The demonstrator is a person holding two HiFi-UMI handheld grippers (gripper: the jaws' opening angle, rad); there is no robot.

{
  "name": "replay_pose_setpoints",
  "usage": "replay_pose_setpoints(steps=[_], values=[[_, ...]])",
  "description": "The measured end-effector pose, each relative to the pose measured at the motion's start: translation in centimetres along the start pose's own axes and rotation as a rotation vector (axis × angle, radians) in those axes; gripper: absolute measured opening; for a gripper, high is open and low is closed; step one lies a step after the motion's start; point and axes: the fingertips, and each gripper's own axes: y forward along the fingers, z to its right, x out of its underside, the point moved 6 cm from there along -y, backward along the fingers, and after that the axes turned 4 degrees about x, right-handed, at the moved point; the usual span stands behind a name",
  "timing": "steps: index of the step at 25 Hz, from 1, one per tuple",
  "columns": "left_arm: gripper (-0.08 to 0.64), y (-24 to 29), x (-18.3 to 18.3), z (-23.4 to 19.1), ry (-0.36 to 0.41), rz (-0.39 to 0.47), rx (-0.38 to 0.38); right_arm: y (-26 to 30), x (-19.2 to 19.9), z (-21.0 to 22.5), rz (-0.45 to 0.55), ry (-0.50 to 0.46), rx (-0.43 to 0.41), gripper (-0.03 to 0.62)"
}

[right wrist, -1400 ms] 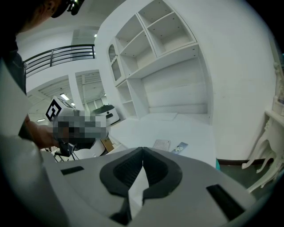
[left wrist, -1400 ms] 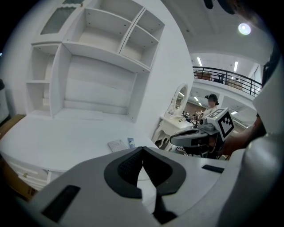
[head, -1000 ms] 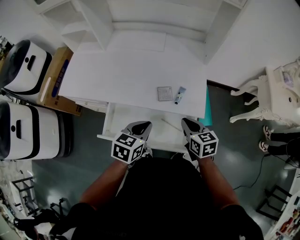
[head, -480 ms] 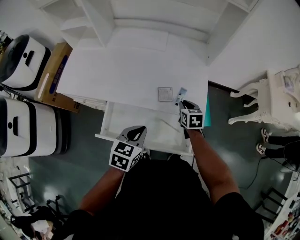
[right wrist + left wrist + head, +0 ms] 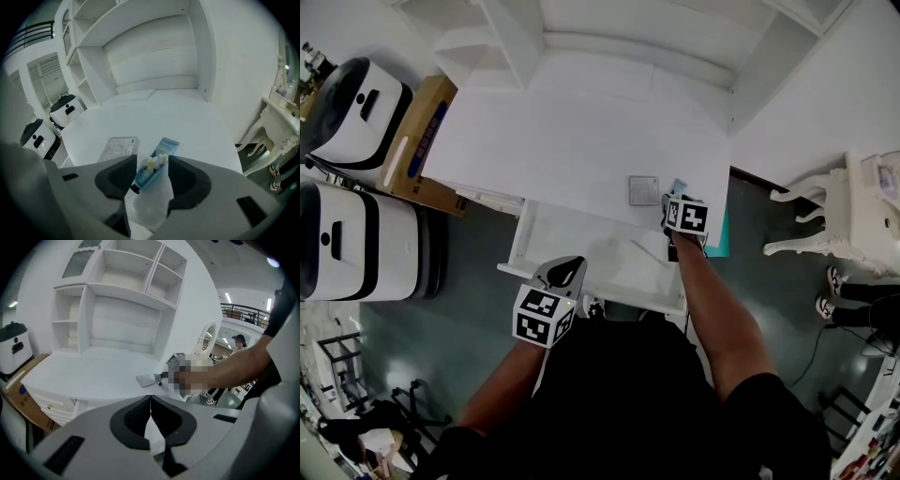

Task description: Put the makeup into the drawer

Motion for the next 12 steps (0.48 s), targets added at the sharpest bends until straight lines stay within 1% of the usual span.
replay_pose_setpoints(steps=[7, 8, 9, 10, 12], values=[[0.011, -0.2, -0.3, -0.3, 0.011, 0.008, -0.010, 1.0, 0.8, 0.6, -0.066, 0.075, 0.018, 0.199], [0.011, -0.2, -0.3, -0.3, 0.010, 0.009, -0.010, 1.0, 0.9, 0.7, -0.066, 0.082, 0.022, 0.187], [0.011, -0.2, -0.3, -0.3, 0.008, 0.010, -0.009, 0.9, 0.9, 0.9, -0.064, 0.090, 0.023, 0.153], [0.011, -0.2, -0.3, -0.3, 0.006, 0.011, -0.007, 0.9, 1.0, 1.1, -0.063, 0.101, 0.021, 0.140], [0.011, -0.2, -0.3, -0.3, 0.001, 0.013, -0.001, 0.9, 1.0, 1.4, -0.062, 0.125, 0.003, 0.138]])
